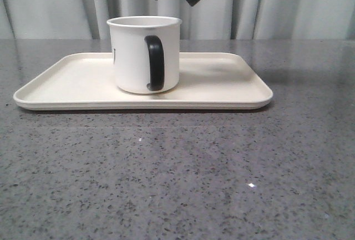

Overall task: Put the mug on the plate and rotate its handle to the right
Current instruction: 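Lower the open right gripper into the mug's rim, then close the right gripper on the rim and lift the mug, then rotate the held mug to turn its handle, lowering it onto the tray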

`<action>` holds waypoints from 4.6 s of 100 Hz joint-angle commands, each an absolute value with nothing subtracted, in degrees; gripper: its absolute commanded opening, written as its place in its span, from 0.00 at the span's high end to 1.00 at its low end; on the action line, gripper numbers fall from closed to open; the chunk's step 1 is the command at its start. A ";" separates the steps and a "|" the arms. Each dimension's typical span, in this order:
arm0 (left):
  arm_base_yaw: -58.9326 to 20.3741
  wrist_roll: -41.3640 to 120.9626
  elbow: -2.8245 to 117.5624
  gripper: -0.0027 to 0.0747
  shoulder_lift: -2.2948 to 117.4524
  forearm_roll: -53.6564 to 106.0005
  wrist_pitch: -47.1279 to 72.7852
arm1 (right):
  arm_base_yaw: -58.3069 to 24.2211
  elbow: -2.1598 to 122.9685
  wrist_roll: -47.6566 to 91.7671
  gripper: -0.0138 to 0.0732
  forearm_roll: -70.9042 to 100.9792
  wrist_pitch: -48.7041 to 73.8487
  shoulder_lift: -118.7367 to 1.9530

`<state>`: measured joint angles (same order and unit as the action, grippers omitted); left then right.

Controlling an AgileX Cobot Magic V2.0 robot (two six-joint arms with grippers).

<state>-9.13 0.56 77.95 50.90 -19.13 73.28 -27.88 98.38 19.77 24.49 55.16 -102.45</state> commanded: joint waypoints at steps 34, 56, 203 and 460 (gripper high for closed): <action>-9.00 0.00 79.16 0.99 50.59 -20.28 70.50 | -27.94 100.05 20.07 0.25 26.94 53.38 -103.67; -9.00 0.00 79.16 0.99 50.59 -20.28 70.50 | -27.94 100.05 20.07 0.25 27.14 53.33 -105.34; -9.00 0.00 79.16 0.99 50.59 -20.28 70.59 | -27.78 126.84 38.73 0.98 24.09 70.45 -104.61; -9.00 0.00 79.16 0.99 50.59 -19.41 70.83 | -30.53 122.74 66.20 0.98 23.12 76.56 -114.57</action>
